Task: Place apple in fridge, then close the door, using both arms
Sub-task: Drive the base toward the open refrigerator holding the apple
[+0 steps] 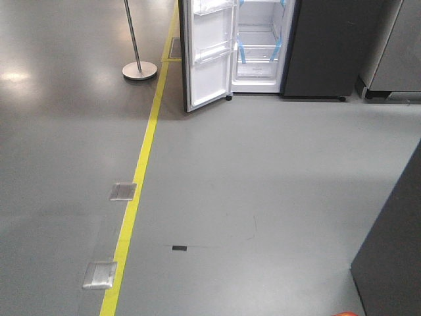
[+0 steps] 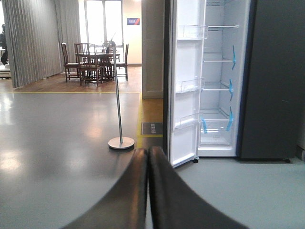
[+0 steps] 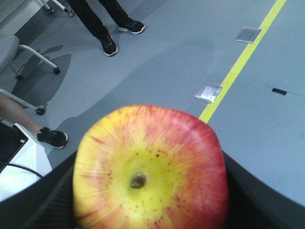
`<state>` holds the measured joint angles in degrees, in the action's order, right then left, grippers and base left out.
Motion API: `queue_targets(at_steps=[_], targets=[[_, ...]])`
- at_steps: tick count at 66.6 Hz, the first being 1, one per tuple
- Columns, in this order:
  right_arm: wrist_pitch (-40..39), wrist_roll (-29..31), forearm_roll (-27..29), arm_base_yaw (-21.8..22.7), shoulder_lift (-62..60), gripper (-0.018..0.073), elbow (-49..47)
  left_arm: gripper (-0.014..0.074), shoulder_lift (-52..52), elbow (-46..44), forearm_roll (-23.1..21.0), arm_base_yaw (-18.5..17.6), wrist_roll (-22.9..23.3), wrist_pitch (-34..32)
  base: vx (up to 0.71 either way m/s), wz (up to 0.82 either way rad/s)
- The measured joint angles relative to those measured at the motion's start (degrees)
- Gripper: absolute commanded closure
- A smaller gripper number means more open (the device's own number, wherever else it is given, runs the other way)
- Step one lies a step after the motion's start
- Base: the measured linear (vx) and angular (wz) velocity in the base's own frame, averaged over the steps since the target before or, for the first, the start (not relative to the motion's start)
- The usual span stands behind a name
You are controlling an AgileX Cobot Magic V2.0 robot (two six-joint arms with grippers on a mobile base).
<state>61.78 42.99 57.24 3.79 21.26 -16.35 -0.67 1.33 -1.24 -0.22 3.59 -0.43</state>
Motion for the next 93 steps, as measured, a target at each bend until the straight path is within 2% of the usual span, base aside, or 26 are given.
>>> queue_targets(at_steps=[93], targets=[[0.37,-0.09,-0.05,0.0,0.0,0.0288,0.0,0.0603,0.0,0.0,0.0,0.0,0.0,0.0,0.42,0.0]])
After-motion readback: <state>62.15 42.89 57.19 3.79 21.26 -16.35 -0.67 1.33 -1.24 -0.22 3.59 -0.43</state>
